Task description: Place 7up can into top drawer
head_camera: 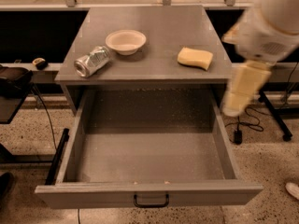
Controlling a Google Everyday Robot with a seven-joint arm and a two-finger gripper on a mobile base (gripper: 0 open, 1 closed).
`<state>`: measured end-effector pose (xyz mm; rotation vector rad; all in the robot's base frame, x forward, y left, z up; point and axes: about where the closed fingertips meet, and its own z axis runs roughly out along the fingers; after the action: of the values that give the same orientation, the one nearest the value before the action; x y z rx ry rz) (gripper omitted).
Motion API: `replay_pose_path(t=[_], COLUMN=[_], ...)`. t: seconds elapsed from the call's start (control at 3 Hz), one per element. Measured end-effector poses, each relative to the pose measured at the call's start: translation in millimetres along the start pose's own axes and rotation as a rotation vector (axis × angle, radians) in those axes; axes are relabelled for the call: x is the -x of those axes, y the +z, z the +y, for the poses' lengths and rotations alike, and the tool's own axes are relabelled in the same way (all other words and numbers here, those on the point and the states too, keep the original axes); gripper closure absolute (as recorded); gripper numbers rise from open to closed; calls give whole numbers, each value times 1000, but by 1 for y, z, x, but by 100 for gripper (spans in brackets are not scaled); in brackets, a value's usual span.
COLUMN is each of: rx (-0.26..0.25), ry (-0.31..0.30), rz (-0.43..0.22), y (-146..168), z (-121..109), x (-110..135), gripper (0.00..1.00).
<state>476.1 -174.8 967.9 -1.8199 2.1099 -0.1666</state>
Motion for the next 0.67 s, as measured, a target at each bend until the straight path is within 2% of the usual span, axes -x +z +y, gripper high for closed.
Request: replay_pose_path(t=[0.33, 0.67], rx=[-97, -111], ry=[-231, -259], rz=[5, 2], y=[31, 44], z=[-12, -11], x=[67, 75], gripper=[0, 0])
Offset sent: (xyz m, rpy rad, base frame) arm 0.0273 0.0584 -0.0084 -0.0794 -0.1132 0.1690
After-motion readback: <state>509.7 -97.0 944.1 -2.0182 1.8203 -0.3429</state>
